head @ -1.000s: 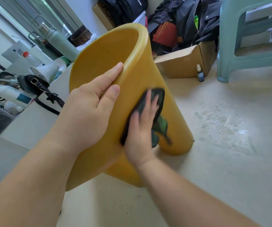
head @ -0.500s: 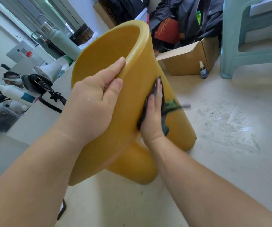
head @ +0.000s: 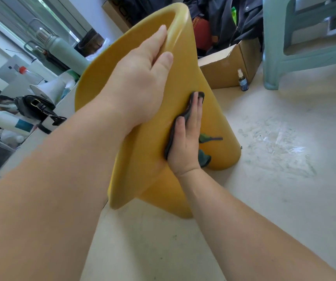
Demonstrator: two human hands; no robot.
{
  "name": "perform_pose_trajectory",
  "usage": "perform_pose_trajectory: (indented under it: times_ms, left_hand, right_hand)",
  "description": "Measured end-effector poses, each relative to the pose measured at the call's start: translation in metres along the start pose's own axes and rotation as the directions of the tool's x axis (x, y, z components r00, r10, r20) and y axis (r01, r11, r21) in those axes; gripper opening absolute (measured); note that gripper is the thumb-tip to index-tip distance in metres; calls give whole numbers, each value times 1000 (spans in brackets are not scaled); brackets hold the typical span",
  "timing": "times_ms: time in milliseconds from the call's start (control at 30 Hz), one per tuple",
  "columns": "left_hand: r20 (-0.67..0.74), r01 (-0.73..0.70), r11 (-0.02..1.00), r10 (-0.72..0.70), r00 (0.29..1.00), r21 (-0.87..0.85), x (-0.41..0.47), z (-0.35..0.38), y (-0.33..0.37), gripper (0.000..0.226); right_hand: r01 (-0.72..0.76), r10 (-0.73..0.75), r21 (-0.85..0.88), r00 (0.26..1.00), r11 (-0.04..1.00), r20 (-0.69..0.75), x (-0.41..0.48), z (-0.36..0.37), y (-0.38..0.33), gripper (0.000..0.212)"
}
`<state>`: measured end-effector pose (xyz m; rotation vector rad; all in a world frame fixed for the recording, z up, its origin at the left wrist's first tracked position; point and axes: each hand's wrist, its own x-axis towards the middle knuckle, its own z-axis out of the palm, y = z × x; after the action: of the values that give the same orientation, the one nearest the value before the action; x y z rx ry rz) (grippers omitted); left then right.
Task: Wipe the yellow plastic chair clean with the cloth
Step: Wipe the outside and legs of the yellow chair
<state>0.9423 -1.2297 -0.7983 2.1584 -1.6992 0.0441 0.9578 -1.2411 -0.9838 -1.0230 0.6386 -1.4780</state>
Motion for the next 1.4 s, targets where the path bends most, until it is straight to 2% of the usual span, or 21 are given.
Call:
perform_pose_trajectory:
  times_ms: [100,200,333,467,533,600,667,733,833,900,1000,1067,1133,1267,1333,1400]
  left_hand:
    - [-25,-107,990,110,994,87,-37,6,-17,52]
    - [-76,-103,991,96,992,-82,-64,15,-38,50]
    - [-77,-89,954,70,995,-285,-66,18,-44,47]
    - [-59,-100,927,84,995,-362,-62,16,-45,47]
    - [-57,-76,927,59,997,-368,-62,16,-47,47]
    - [-63,-68,936,49,997,-346,-64,17,-46,46]
    - [-79,-82,955,61,995,-287,-69,17,-46,47]
    - [-92,-113,974,96,991,-197,-73,16,-50,49]
    - [-116,-142,983,128,985,-115,-81,13,-57,50]
    - [-126,-119,980,100,987,-157,-84,10,-59,50]
    - [-121,-88,960,57,991,-265,-82,10,-58,47]
    - [-110,-83,950,52,993,-300,-76,12,-55,47]
    - [-92,-88,947,62,994,-309,-72,15,-54,47]
    - [-119,-94,953,62,991,-288,-71,21,-54,47]
    - [-112,-88,954,57,992,-287,-72,20,-53,48]
    - [-77,-71,949,50,996,-308,-74,18,-53,49]
  right_hand:
    - [-44,46,71,999,996,-16,21,-7,4,59]
    - [-39,40,41,999,998,-20,-12,-3,4,56]
    - [120,-113,-126,992,985,56,-72,14,-35,54]
    - [253,-254,-138,967,958,6,11,-1,-53,52]
    - [177,-176,0,984,984,-27,42,-7,-39,47]
    - [-33,40,190,999,981,-34,38,-6,-16,43]
    - [-221,237,296,971,929,-21,5,-1,4,50]
    - [-216,219,160,976,963,3,-46,7,5,52]
    - [-77,83,-74,994,994,74,-110,26,-29,57]
    - [-24,30,-94,997,995,66,-100,30,-45,58]
    - [52,-55,-90,998,995,-28,-34,18,-51,57]
    - [49,-52,-46,996,998,-71,6,5,-41,55]
    - [0,7,77,997,997,-82,30,-2,-26,51]
    - [-267,291,286,956,920,-41,15,2,4,46]
    - [-353,364,276,931,894,14,-36,12,6,45]
    - [-416,400,197,909,888,119,-102,24,-7,56]
